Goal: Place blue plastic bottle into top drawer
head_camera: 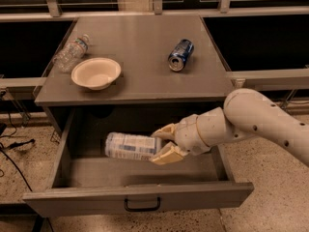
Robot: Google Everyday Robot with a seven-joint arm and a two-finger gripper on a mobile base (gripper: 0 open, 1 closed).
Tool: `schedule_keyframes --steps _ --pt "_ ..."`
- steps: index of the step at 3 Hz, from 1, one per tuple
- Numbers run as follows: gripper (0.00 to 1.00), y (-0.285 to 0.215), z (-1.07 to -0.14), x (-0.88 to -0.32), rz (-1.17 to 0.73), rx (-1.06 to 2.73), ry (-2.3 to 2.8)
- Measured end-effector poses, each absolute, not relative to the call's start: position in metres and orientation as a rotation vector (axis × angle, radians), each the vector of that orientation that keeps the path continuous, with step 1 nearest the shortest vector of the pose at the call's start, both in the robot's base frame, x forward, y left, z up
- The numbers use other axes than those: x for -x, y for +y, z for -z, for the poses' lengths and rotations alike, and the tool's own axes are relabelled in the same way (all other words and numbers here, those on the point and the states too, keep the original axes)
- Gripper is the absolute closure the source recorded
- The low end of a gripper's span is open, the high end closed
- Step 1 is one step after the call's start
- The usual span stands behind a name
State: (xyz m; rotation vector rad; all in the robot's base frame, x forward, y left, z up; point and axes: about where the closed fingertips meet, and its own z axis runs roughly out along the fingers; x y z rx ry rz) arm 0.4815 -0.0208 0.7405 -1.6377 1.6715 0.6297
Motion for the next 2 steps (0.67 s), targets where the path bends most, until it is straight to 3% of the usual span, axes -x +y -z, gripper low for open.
schedule_keyframes --steps 2 --pt "1.00 -0.008 -0.711 -0.507 -0.629 1.665 1.623"
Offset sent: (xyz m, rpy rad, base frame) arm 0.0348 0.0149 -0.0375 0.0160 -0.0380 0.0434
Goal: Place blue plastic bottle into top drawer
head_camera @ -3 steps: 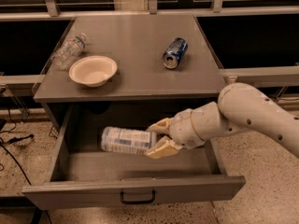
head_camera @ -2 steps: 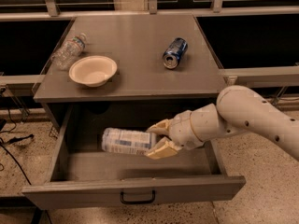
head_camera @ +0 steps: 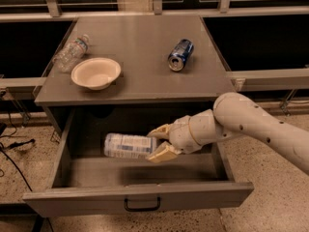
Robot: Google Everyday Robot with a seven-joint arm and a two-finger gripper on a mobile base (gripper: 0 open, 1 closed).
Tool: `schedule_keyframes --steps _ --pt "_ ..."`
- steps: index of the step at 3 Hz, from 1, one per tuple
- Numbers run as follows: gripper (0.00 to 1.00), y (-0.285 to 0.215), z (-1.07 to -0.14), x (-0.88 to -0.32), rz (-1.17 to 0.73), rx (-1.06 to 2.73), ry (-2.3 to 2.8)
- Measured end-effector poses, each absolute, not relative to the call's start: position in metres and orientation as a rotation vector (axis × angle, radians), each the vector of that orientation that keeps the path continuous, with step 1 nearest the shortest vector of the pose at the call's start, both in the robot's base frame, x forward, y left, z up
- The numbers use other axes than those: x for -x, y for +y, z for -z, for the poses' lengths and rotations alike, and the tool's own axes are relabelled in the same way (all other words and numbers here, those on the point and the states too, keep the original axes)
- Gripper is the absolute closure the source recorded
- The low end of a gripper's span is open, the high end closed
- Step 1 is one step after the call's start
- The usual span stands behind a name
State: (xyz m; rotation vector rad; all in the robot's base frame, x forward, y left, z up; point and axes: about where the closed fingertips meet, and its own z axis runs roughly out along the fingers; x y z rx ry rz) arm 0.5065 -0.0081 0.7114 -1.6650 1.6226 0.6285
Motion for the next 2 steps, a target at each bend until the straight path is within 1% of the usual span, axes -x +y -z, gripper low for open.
schedule_keyframes --steps 2 --pt "1.00 0.005 -0.685 -0.522 -0.600 1.724 1.610"
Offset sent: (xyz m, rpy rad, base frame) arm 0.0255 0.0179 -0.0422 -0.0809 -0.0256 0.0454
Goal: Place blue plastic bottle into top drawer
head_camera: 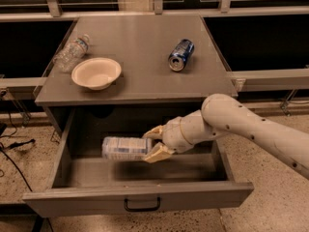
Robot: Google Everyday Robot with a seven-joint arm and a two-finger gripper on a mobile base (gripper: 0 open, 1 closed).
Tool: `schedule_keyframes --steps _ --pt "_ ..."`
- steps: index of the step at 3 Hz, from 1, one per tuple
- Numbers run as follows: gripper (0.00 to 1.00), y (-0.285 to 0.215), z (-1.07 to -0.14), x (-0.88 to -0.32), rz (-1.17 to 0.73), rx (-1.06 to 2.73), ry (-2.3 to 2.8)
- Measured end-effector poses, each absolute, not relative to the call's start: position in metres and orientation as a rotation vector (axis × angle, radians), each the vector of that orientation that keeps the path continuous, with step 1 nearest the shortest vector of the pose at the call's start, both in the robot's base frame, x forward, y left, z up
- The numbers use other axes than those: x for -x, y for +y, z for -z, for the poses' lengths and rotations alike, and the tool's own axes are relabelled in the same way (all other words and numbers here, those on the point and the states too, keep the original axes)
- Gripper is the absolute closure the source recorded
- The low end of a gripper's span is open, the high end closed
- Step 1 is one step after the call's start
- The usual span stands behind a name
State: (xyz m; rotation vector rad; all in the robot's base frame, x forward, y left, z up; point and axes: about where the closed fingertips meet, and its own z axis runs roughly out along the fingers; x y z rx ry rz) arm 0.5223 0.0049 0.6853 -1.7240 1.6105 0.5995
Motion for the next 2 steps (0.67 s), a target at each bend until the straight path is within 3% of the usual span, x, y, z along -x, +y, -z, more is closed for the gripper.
schedule_keyframes --steps 2 --pt "1.00 0.009 -0.657 -0.526 -0.552 1.796 1.651"
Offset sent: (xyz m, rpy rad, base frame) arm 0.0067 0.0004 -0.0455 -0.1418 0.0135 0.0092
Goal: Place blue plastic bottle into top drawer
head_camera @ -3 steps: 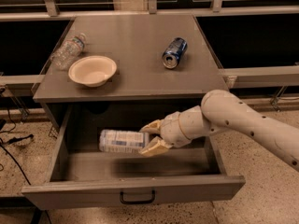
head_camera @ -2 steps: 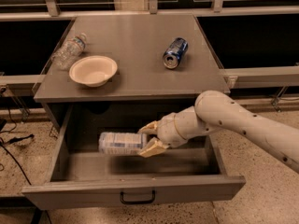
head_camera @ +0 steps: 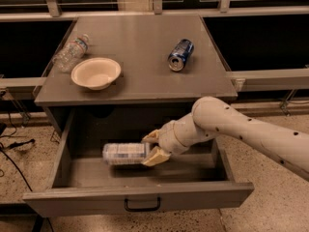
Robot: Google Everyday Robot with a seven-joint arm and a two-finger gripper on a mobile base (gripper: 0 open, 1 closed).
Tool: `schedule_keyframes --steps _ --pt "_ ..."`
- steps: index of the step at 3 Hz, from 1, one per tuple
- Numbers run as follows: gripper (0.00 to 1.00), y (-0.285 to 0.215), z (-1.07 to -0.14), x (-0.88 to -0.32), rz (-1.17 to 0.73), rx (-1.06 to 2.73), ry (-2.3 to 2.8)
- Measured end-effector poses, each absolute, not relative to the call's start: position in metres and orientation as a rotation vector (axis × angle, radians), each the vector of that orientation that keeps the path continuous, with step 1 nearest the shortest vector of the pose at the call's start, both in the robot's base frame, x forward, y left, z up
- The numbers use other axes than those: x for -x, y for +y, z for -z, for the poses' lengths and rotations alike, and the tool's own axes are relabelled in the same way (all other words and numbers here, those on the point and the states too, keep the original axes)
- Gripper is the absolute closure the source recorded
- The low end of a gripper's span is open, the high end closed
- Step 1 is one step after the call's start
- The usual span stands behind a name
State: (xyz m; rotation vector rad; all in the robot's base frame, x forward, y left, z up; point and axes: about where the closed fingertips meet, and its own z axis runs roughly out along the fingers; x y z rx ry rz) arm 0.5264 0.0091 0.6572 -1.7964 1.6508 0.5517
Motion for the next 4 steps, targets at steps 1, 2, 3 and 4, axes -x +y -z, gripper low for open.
schedule_keyframes --steps 1,2,3,4 --pt "1.00 0.006 -0.643 -0.525 -0.538 1.816 1.685" --pt "1.00 0.003 -0.630 -0.524 -0.534 1.817 1.715" --pt "1.00 0.000 -0.622 -0.522 -0.533 1.812 1.736" --pt "0.81 0.000 -0.622 -0.522 -0.533 1.812 1.736"
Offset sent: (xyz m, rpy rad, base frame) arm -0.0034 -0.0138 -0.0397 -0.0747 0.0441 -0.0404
